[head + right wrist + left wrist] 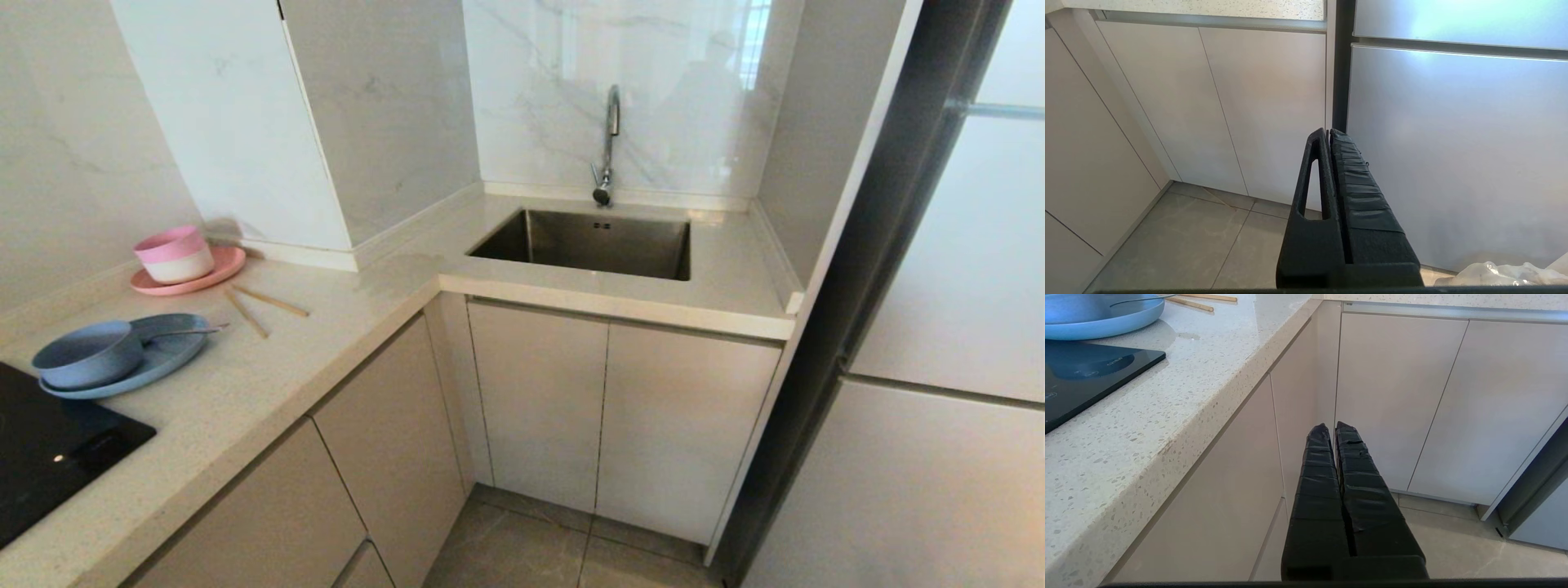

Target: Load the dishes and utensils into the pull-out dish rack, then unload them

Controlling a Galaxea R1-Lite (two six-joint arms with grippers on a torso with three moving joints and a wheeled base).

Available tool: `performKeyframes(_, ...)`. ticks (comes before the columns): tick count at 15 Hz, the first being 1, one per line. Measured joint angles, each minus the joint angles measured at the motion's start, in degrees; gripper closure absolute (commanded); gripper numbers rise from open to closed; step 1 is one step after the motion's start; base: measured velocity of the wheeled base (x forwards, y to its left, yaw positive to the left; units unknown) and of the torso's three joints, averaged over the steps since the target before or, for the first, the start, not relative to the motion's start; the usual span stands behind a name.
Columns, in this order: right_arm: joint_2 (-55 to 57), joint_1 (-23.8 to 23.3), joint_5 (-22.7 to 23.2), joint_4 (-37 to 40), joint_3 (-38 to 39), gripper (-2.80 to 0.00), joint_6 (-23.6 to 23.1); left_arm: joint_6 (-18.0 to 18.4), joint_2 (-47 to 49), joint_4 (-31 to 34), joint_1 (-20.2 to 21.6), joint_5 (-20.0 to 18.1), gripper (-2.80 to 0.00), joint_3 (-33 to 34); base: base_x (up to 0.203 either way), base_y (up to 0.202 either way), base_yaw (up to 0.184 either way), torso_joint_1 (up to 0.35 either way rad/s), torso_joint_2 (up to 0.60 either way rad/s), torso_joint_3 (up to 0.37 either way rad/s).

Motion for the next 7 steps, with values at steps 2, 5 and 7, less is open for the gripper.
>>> performKeyframes(2, 0.00, 0.00, 0.00, 0.00, 0.00, 0.00, 0.00, -0.01, 0.00, 0.00, 0.00, 0.00, 0.00, 0.00, 0.000, 0.000, 0.000, 0.000, 0.00, 0.000)
performKeyframes(5, 0.00, 0.00, -0.01, -0.02, 0.00, 0.00, -0.01, -0.04, 0.00, 0.00, 0.00, -0.02, 0.00, 0.00, 0.000, 0.000, 0.000, 0.000, 0.00, 0.000)
performKeyframes(7, 0.00, 0.00, -0.01, -0.02, 0.00, 0.00, 0.00, 0.00, 0.00, 0.00, 0.00, 0.02, 0.00, 0.00, 0.000, 0.000, 0.000, 0.000, 0.00, 0.000)
